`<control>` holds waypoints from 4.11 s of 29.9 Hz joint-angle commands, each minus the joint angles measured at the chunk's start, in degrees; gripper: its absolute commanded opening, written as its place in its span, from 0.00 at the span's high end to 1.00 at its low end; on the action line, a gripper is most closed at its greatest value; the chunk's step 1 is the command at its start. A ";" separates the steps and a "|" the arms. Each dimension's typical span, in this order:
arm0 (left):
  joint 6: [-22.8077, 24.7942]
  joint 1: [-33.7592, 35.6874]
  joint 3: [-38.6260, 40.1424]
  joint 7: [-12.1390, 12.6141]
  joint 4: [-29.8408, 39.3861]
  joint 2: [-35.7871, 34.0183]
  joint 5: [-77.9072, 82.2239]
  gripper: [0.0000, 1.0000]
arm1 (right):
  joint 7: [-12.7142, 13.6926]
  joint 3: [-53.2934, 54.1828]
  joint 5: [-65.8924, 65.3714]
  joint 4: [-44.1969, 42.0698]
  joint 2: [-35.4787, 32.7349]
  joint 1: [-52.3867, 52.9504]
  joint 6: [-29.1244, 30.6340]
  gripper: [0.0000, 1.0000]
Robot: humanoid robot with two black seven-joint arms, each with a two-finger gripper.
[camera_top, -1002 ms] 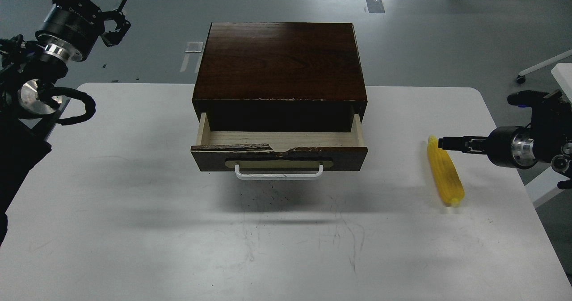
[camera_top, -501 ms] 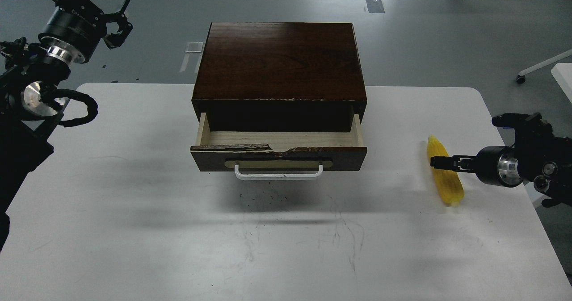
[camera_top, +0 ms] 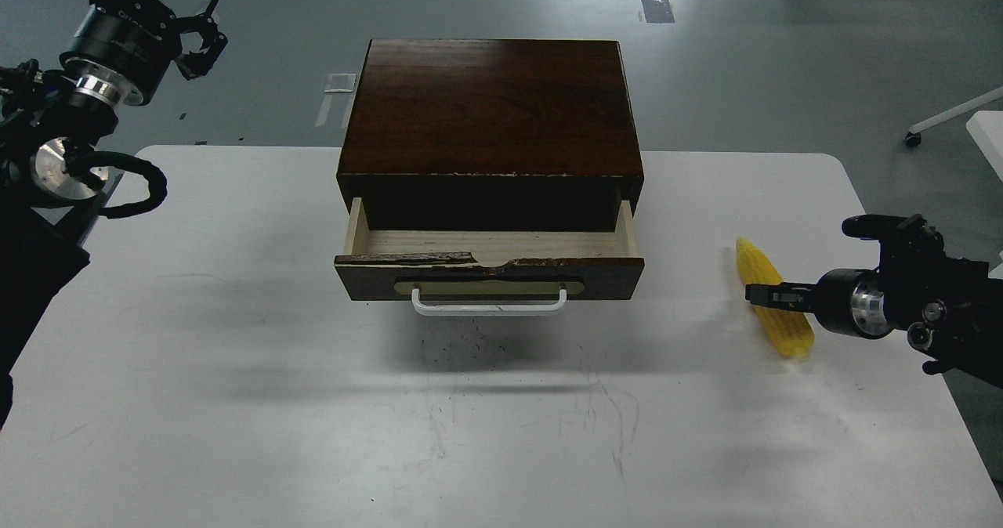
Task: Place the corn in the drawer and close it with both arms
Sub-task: 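Reach the right hand down to the yellow corn cob and grasp it, then lift the corn with the right hand and carry it over the drawer, then lower the corn into the open drawer and release it, then withdraw the right hand and bring the left hand to the drawer front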
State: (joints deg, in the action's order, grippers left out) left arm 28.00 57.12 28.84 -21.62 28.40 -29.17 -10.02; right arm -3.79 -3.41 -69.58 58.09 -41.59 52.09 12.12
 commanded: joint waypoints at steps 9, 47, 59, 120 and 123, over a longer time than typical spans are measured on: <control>0.00 0.01 -0.10 0.79 0.17 -1.41 0.44 0.02 | -0.08 0.24 0.23 6.14 -5.41 8.10 0.01 0.78; 0.00 -0.69 -0.71 0.79 3.42 -5.19 4.57 0.02 | -12.12 -0.72 -37.55 18.72 18.48 37.38 0.01 0.83; 0.00 -1.22 -0.71 0.79 3.33 -5.99 4.57 0.02 | -13.44 -5.91 -43.97 18.81 19.71 37.12 0.01 0.70; -6.99 4.14 -5.63 -6.38 60.54 -10.91 96.47 1.00 | -13.44 16.14 78.37 -22.24 -4.02 14.10 15.88 0.00; -6.99 4.40 -6.33 -6.38 61.34 -9.86 103.60 1.00 | -13.44 18.96 78.37 -22.24 -4.02 12.25 15.88 0.00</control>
State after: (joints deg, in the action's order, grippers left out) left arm 20.99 61.30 23.14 -28.01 88.83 -39.90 87.40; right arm -17.17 13.03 8.56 35.90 -45.71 66.30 28.00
